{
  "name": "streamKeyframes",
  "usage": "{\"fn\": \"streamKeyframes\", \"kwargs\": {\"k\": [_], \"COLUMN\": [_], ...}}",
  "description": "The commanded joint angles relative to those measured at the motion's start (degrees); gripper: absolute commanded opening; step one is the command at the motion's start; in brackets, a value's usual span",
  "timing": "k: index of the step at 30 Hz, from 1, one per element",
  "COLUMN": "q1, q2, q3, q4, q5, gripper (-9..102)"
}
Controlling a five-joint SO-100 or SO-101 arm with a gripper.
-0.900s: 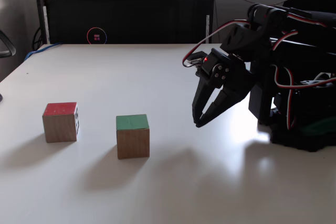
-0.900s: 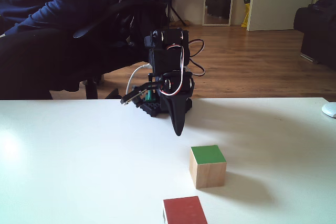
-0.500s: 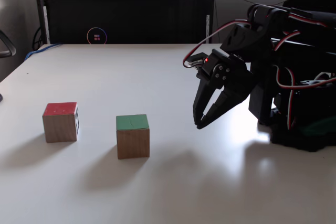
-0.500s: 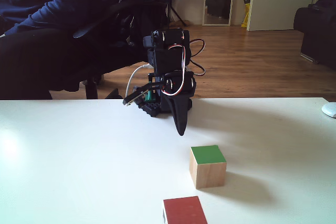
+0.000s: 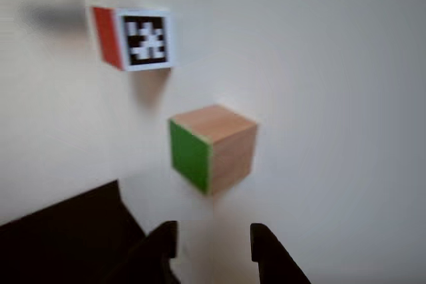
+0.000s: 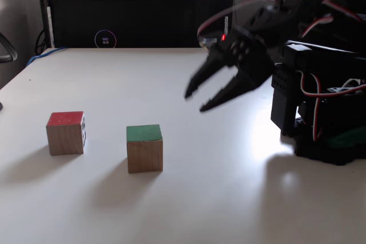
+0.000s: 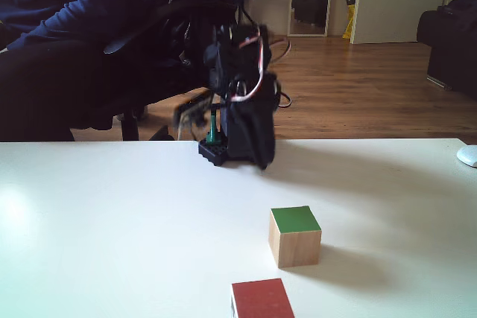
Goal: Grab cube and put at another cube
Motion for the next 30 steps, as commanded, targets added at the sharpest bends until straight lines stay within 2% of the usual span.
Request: {"fn": "streamKeyframes", "kwargs": {"k": [1, 8, 15, 26, 30], "q1": [-1.5, -0.8, -0.3, -3.0, -3.1], "q2": [-6.9, -35.9, -57.3, -81.4, -85.9], "q3": [-7.3, -27.9, -49.0, -62.8, -64.8], "q4": [-2.0, -0.2, 9.0, 14.2, 13.7], "q5": [0.6, 2.1, 6.1, 12.3, 12.3], "gripper": [23, 32, 36, 40, 42]}}
